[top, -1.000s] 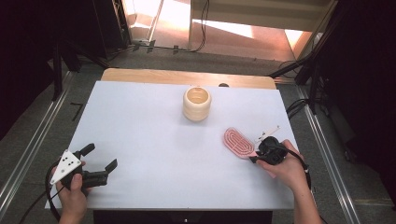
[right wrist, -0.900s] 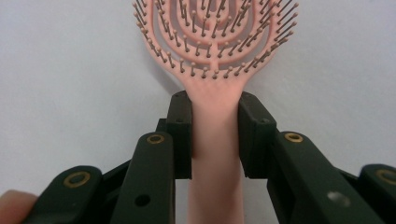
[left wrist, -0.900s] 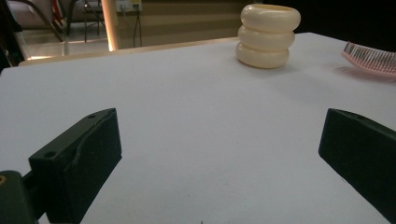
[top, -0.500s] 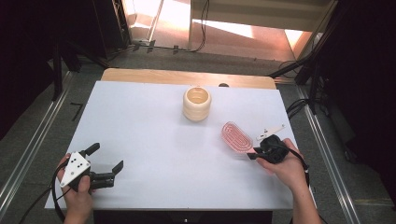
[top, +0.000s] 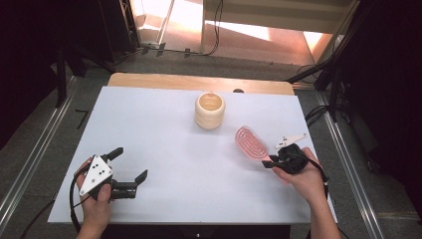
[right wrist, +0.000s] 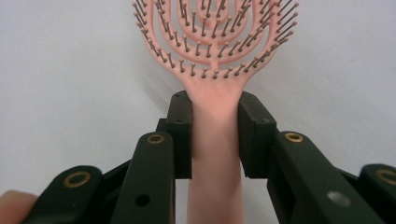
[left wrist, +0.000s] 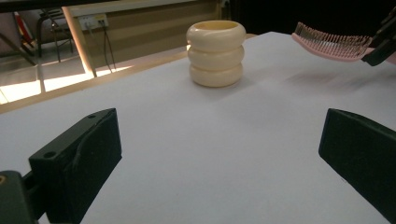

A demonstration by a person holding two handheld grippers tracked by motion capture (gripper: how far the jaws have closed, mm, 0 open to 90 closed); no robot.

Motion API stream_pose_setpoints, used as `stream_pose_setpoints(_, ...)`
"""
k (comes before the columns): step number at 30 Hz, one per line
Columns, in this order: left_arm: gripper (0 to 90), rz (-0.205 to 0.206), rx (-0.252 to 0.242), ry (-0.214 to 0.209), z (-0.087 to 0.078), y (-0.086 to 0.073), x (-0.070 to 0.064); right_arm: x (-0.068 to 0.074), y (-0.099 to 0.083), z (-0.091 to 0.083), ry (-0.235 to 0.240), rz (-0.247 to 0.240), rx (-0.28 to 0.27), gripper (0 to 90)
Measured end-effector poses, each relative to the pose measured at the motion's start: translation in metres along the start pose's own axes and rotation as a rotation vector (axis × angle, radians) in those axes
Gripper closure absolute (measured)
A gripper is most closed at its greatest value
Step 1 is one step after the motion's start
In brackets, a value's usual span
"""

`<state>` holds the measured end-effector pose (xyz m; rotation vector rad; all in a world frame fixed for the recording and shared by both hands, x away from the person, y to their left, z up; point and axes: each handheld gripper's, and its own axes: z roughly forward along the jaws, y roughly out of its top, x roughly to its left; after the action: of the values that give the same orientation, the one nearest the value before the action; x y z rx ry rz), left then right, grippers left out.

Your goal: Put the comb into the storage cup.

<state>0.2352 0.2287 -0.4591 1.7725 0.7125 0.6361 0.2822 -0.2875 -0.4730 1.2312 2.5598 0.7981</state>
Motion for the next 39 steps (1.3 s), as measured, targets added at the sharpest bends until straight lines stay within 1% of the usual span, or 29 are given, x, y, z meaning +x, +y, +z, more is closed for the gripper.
stream_pose_setpoints(2,0.0,-0.005,-0.003,-0.018,0.004,0.004,-0.001,0.001,0.001,-0.001,-0.006,-0.003,-0.012,67.4)
stream_pose_setpoints(6,0.0,-0.008,-0.019,-0.043,0.011,0.014,-0.005,0.003,0.002,-0.001,0.001,0.000,-0.044,67.5)
stream_pose_setpoints(7,0.0,-0.006,-0.025,-0.059,0.015,0.018,-0.007,0.005,0.002,-0.001,0.000,0.002,-0.054,67.4)
stream_pose_setpoints(8,0.0,-0.006,-0.025,-0.059,0.015,0.018,-0.007,0.005,0.002,-0.001,0.000,0.002,-0.054,67.4)
stream_pose_setpoints(11,0.0,-0.009,-0.036,-0.079,0.022,0.023,-0.011,0.006,0.003,-0.001,0.008,-0.008,-0.069,67.4)
stream_pose_setpoints(15,0.0,-0.014,-0.037,-0.105,0.033,0.028,-0.016,0.009,0.004,0.000,-0.001,-0.012,-0.088,67.4)
stream_pose_setpoints(17,0.0,-0.016,-0.038,-0.116,0.038,0.030,-0.018,0.010,0.005,-0.001,0.000,-0.023,-0.099,67.4)
stream_pose_setpoints(19,0.0,-0.019,-0.038,-0.127,0.043,0.032,-0.021,0.012,0.005,-0.001,0.001,-0.017,-0.112,67.4)
stream_pose_setpoints(22,0.0,-0.026,-0.042,-0.153,0.051,0.038,-0.026,0.014,0.006,-0.001,0.001,-0.029,-0.128,67.4)
stream_pose_setpoints(24,0.0,-0.031,-0.051,-0.171,0.055,0.042,-0.029,0.016,0.007,-0.001,0.000,-0.037,-0.135,67.4)
stream_pose_setpoints(27,0.0,-0.030,-0.057,-0.183,0.060,0.048,-0.033,0.019,0.008,0.000,0.002,-0.047,-0.150,67.5)
stream_pose_setpoints(29,0.0,-0.042,-0.070,-0.194,0.065,0.052,-0.035,0.021,0.008,0.000,-0.005,-0.052,-0.159,67.4)
stream_pose_setpoints(30,0.0,-0.044,-0.076,-0.198,0.067,0.053,-0.035,0.022,0.009,0.000,-0.004,-0.058,-0.168,67.4)
stream_pose_setpoints(32,0.0,-0.044,-0.072,-0.206,0.073,0.057,-0.036,0.024,0.009,0.000,-0.012,-0.061,-0.182,67.5)
stream_pose_setpoints(33,0.0,-0.047,-0.072,-0.211,0.076,0.059,-0.037,0.024,0.009,0.000,-0.009,-0.069,-0.191,67.5)
stream_pose_setpoints(35,0.0,-0.058,-0.078,-0.216,0.080,0.061,-0.037,0.027,0.010,0.000,-0.014,-0.066,-0.208,67.4)
stream_pose_setpoints(36,0.9,-0.064,-0.077,-0.223,0.085,0.063,-0.038,0.028,0.010,-0.001,-0.017,-0.075,-0.233,67.4)
stream_pose_setpoints(38,1.0,-0.068,-0.075,-0.227,0.088,0.064,-0.038,0.029,0.010,-0.001,-0.016,-0.080,-0.249,67.4)
stream_pose_setpoints(39,1.0,-0.071,-0.079,-0.236,0.093,0.066,-0.040,0.031,0.010,-0.001,-0.015,-0.076,-0.258,67.4)
